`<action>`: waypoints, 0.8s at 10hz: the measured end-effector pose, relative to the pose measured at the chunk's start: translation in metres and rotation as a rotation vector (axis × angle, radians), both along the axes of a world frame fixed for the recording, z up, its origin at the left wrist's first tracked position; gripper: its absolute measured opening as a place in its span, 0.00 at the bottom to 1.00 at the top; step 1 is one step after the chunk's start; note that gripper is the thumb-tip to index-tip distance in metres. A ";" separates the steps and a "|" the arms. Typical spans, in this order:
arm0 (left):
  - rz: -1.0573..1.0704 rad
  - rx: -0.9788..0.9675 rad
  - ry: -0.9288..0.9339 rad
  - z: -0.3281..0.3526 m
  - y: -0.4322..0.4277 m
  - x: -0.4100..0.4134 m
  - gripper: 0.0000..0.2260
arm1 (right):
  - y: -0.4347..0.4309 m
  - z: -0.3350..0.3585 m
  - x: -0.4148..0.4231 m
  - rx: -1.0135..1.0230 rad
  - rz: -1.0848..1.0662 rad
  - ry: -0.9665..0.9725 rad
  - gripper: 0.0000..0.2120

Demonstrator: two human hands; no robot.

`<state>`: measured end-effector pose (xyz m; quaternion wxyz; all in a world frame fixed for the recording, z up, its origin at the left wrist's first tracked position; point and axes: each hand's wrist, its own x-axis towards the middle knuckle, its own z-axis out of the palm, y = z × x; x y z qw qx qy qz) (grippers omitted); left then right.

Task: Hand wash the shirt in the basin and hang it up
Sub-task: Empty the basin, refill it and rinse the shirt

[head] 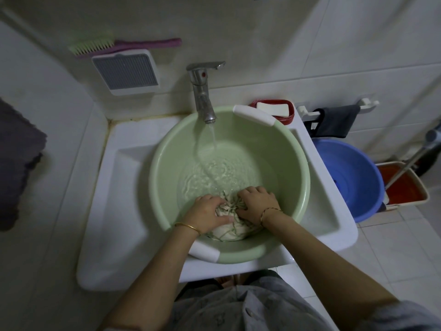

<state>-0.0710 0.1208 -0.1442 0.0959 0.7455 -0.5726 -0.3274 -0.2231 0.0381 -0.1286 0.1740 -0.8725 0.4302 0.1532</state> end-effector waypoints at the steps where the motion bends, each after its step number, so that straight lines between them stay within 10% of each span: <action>1: -0.004 -0.009 0.004 -0.001 0.000 0.000 0.26 | 0.000 0.000 0.000 0.000 -0.003 -0.001 0.24; 8: 0.003 -0.002 0.017 -0.004 0.000 0.002 0.26 | 0.000 0.000 0.000 -0.003 -0.012 -0.012 0.24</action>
